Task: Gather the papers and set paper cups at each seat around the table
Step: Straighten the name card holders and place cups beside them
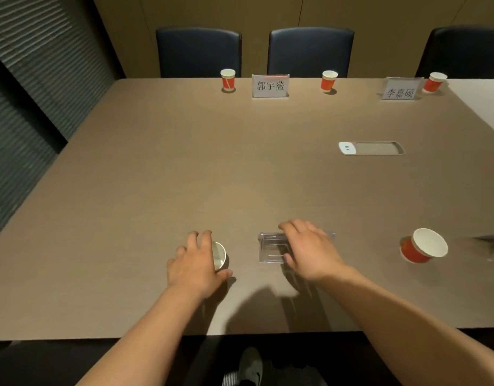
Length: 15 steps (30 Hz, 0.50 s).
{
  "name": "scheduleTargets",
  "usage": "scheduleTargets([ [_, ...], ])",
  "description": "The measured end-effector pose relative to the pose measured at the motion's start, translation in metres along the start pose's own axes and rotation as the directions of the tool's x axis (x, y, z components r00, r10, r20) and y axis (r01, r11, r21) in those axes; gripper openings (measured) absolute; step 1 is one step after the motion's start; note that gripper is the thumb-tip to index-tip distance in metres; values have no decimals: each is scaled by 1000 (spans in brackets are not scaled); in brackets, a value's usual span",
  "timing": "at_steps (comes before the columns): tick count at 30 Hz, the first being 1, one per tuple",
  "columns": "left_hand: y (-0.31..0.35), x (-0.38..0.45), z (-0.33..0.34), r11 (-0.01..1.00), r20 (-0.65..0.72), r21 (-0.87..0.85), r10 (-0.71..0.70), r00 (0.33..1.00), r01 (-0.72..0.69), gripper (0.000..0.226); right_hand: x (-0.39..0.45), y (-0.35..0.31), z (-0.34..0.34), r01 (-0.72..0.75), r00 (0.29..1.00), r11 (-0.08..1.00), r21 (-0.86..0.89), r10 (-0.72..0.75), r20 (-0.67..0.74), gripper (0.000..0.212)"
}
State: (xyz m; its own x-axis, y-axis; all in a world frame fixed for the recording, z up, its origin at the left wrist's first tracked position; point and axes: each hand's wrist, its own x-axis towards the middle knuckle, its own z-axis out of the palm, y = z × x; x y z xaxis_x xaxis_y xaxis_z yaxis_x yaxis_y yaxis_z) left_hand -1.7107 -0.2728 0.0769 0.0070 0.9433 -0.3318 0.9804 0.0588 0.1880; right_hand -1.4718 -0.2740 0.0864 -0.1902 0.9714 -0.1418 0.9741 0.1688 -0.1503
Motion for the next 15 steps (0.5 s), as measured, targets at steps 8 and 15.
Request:
scheduleTargets([
  [8,-1,44,30,998,176,-51,33,984,-24,70,52,13,35,-106,970,990,-98,125,209,49],
  [15,-12,77,29,965,51,-64,259,964,-256,73,55,21,45,-114,981,989,-93,127,148,38],
])
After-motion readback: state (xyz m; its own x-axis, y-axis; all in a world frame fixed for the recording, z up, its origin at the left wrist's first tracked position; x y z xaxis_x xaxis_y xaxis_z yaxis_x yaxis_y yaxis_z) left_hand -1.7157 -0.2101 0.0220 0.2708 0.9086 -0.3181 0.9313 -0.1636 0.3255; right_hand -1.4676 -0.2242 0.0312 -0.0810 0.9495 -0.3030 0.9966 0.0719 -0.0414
